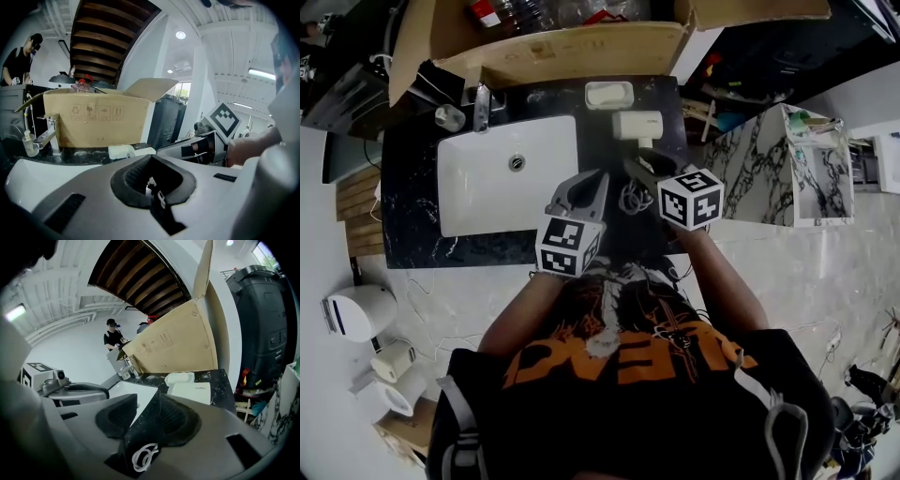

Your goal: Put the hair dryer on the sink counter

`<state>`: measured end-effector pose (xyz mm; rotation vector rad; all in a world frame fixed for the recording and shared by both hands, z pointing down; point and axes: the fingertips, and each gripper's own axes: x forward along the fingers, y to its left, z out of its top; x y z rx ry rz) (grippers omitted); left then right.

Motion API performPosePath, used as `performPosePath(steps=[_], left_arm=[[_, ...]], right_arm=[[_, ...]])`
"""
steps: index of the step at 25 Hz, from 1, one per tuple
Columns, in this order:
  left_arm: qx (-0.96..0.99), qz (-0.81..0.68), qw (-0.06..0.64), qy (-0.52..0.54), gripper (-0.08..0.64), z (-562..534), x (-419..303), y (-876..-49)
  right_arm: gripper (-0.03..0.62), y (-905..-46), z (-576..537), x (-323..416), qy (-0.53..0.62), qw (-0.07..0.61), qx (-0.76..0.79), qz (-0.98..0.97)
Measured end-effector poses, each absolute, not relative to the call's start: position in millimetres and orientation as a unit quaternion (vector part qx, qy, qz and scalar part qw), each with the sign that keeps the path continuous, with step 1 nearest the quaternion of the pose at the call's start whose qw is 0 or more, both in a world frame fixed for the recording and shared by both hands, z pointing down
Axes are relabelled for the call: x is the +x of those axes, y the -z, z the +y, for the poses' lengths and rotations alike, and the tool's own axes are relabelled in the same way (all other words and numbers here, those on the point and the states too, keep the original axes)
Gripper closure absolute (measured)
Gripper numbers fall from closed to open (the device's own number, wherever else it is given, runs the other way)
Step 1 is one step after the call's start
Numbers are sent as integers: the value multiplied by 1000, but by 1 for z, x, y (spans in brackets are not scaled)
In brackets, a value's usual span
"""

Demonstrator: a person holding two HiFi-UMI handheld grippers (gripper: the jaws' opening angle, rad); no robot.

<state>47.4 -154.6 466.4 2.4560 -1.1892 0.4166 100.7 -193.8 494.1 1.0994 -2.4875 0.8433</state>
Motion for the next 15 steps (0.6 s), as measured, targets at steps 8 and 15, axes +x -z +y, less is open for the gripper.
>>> performPosePath(steps=[8,15], left_arm=[[886,-410,177,-126,538,-147,51,-438],[896,-403,158,-101,538,-143,54,-409]], right_arm=[[551,-438,-180,96,-208,118,402,-884],[566,-390,-162,99,-125,105,426,-890]])
